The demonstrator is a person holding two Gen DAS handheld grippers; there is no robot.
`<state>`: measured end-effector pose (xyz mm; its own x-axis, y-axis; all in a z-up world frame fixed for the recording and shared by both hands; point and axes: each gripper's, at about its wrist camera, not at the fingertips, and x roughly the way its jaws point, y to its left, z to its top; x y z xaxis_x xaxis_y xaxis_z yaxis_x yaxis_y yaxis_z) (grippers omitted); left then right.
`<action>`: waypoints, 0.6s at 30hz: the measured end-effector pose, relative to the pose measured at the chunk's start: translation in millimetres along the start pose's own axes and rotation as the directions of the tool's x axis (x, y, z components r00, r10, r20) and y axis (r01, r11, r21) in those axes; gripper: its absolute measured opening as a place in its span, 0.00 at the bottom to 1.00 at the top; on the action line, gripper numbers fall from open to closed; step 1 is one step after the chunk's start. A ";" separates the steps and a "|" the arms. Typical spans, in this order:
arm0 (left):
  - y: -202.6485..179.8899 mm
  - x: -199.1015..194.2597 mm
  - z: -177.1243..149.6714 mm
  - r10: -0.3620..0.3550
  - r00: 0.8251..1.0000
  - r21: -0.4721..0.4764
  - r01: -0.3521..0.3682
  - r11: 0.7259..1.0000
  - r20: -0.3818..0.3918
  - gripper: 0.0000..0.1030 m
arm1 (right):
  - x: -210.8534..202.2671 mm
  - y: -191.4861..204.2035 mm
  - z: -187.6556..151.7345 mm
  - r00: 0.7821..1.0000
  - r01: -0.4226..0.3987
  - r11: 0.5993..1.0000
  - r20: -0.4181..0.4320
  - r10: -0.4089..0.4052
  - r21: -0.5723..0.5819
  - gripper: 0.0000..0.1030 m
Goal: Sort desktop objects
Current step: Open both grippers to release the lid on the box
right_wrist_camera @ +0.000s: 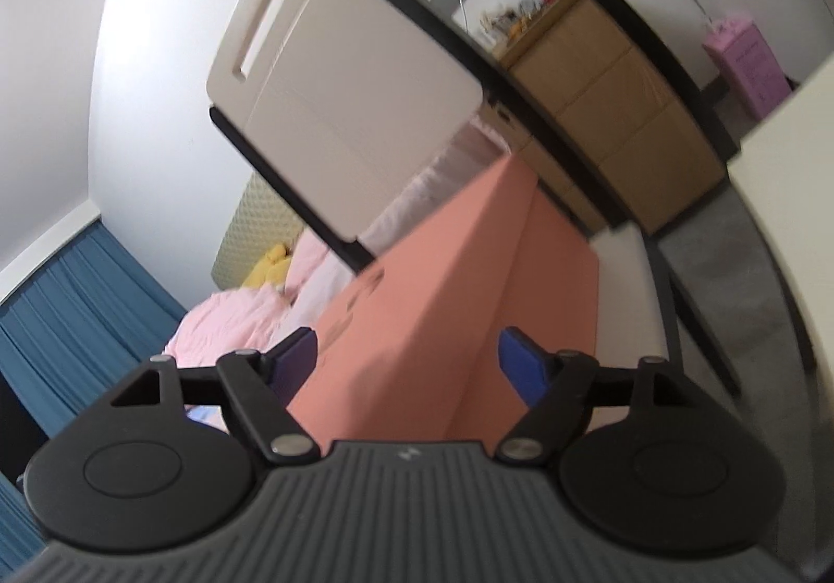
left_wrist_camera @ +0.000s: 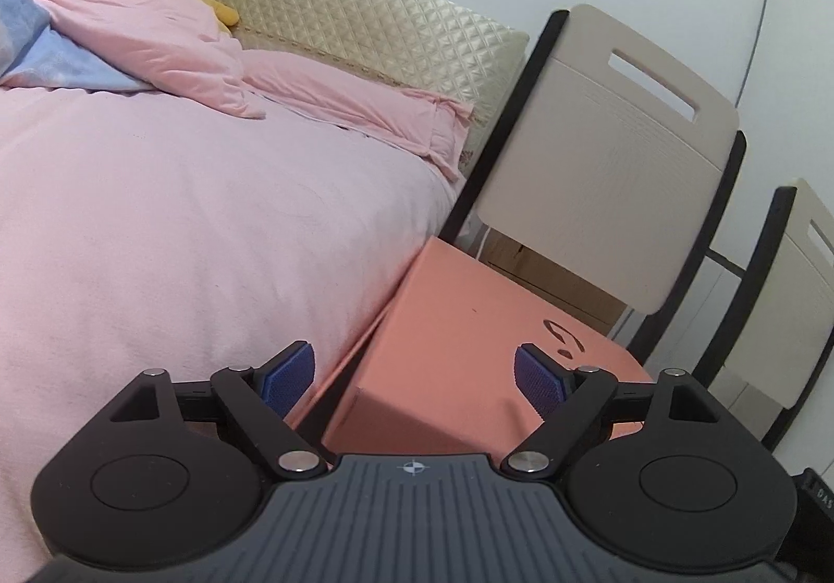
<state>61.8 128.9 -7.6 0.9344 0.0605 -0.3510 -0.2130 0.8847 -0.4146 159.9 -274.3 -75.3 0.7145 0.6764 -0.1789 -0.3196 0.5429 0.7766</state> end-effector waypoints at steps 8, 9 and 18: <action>3.7 6.6 -4.8 0.020 0.999 -0.002 -0.020 1.000 -0.025 0.69 | -7.3 16.8 -22.4 1.000 -0.012 1.000 0.001 0.012 0.021 0.60; 4.3 6.0 -4.4 0.021 0.999 -0.004 -0.021 1.000 -0.026 0.69 | -7.8 18.1 -23.4 1.000 -0.010 1.000 0.001 0.010 0.017 0.60; 0.2 -3.3 -5.3 0.067 0.998 0.026 -0.067 0.997 0.007 0.69 | -19.7 36.1 -30.2 1.000 -0.014 0.999 0.006 0.014 -0.039 0.61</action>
<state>57.2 126.4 -11.0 0.9200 0.1230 -0.3721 -0.2678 0.8905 -0.3677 115.5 -253.0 -62.0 0.7136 0.6810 -0.1645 -0.3533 0.5525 0.7550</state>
